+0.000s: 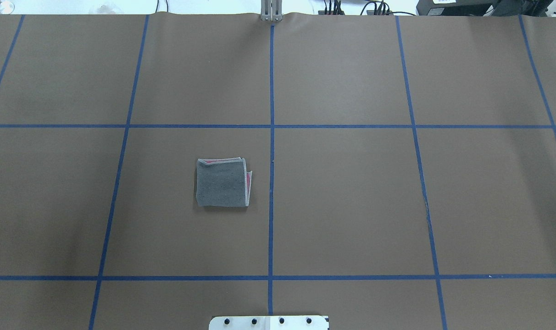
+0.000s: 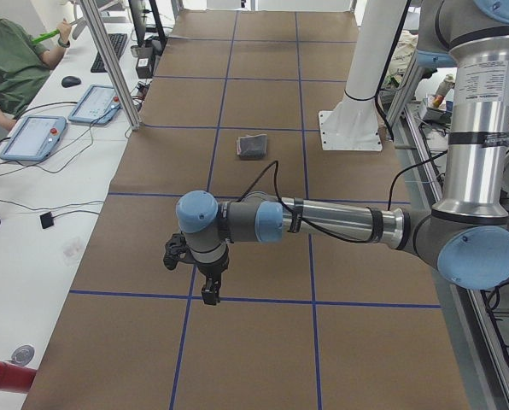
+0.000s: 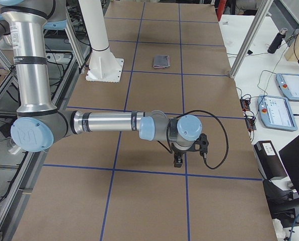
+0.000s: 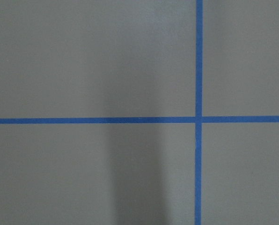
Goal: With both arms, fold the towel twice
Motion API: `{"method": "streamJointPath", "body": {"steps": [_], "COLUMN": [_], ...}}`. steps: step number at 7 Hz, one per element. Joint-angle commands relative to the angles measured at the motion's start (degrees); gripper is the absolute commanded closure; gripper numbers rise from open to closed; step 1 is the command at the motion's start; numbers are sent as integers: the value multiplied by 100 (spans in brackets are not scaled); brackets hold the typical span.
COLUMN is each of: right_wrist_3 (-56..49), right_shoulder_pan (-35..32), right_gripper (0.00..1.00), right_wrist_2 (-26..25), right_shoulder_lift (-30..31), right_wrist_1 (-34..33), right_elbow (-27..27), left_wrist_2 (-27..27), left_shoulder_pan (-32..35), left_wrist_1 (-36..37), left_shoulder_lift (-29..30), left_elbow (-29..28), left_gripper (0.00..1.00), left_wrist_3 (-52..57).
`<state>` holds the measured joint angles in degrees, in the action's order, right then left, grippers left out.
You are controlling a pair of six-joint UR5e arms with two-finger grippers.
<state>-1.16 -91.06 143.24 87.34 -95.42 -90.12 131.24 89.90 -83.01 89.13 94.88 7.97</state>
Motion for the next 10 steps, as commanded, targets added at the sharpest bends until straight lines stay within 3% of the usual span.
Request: {"method": "streamJointPath", "body": {"steps": [1, 6, 10], "right_wrist_3": [-78, -122, -122], "right_shoulder_pan": [-52, -52, -52], "right_gripper": [0, 0, 0], "right_wrist_2": [11, -155, -1068], "right_shoulder_lift": [230, 407, 345], "right_wrist_1": [6, 472, 454], "right_elbow": [-6, -6, -190], "left_wrist_2": [7, 155, 156], "left_shoulder_pan": [19, 10, 2], "left_wrist_1": [-537, -602, -602], "left_shoulder_lift": [-334, -292, -282], "left_elbow": [-75, -13, -57], "left_gripper": [0, 0, 0], "left_wrist_3": [-23, -349, -340]}}
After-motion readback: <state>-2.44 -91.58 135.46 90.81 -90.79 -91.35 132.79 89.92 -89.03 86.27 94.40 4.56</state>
